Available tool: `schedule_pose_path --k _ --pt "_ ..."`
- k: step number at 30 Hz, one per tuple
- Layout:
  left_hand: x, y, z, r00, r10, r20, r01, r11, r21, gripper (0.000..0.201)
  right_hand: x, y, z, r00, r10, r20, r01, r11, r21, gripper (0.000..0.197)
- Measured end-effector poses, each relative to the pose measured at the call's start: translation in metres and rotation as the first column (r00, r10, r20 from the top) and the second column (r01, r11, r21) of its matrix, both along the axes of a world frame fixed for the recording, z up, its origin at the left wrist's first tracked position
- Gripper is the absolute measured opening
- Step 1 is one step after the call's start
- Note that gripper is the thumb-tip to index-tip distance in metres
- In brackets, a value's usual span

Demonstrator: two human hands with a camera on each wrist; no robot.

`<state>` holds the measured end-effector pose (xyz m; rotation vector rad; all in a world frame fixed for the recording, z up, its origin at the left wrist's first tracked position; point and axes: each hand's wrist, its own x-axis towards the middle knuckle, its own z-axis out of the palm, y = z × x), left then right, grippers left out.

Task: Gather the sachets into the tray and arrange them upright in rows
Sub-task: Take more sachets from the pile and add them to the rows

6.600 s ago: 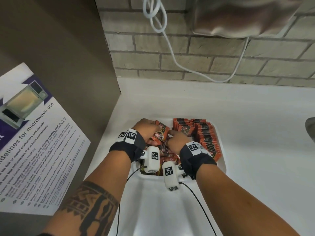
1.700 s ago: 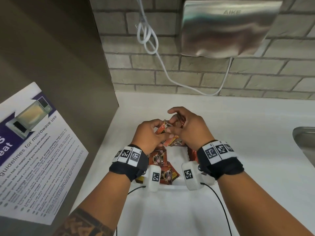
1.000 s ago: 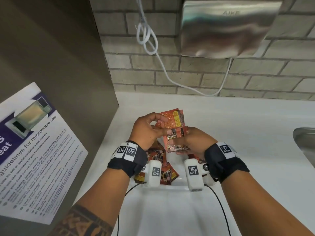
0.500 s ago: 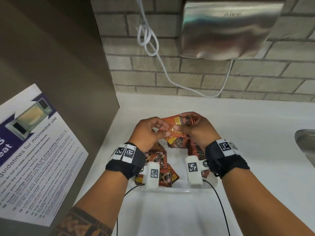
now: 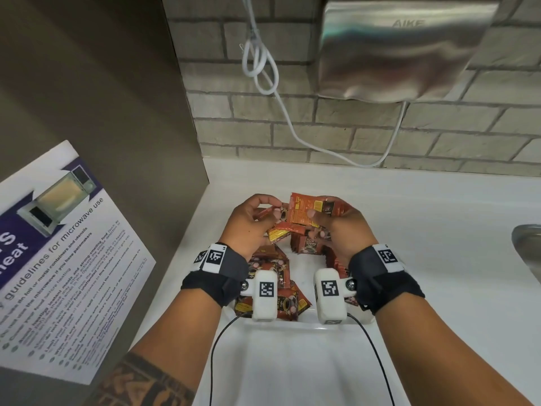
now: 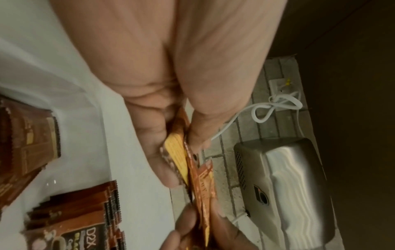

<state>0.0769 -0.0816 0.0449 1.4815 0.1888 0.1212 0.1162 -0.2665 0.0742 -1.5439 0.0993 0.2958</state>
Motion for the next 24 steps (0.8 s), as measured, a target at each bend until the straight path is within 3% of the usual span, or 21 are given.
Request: schedule_pose_path --k 2,4,6,8,9,11,15,18,22,24 --pt "0.001 0.001 -0.002 1.000 0.012 -0.024 -0.010 0.998 0.069 0.024 0.002 -0.003 -0.001 0.984 -0.047 0.172 0.058 0.997 -0.059 0.016" --pt "0.002 0.000 -0.002 0.999 0.014 -0.052 -0.009 0.995 0.103 0.029 0.001 -0.004 -0.002 0.912 -0.050 0.407 0.104 0.988 -0.113 0.020" --pt "0.004 -0.003 0.001 0.997 0.023 -0.069 -0.017 0.997 0.079 0.029 -0.005 -0.002 -0.003 0.794 0.098 0.601 0.066 0.967 -0.246 0.023" --pt "0.007 -0.006 0.003 0.996 0.027 -0.079 -0.026 0.999 0.019 0.027 -0.008 0.000 -0.012 0.691 0.266 0.672 0.016 0.924 -0.382 0.032" --pt "0.008 -0.007 0.004 0.996 0.031 -0.084 -0.032 0.999 -0.008 0.025 -0.009 0.000 -0.015 0.675 0.307 0.671 0.002 0.908 -0.419 0.038" --pt "0.007 -0.008 0.005 0.997 0.019 -0.076 -0.022 0.999 -0.039 0.020 -0.008 -0.001 -0.019 0.690 0.317 0.650 -0.010 0.903 -0.429 0.044" --pt "0.003 -0.007 0.006 0.997 -0.008 -0.082 -0.001 0.994 -0.108 0.034 -0.008 -0.004 -0.016 0.726 0.294 0.621 -0.032 0.917 -0.397 0.043" --pt "0.003 -0.007 0.002 1.000 -0.015 -0.021 0.015 0.999 0.034 0.012 -0.007 -0.005 -0.018 0.763 0.278 0.584 -0.052 0.926 -0.374 0.044" --pt "0.005 -0.001 0.003 0.995 0.009 0.096 -0.032 0.970 0.242 0.024 -0.002 -0.011 -0.019 0.866 0.231 0.443 -0.075 0.937 -0.341 0.052" --pt "0.004 0.001 0.008 0.991 -0.025 0.135 -0.014 0.959 0.282 0.023 0.001 -0.014 -0.015 0.933 0.143 0.332 -0.068 0.972 -0.226 0.037"
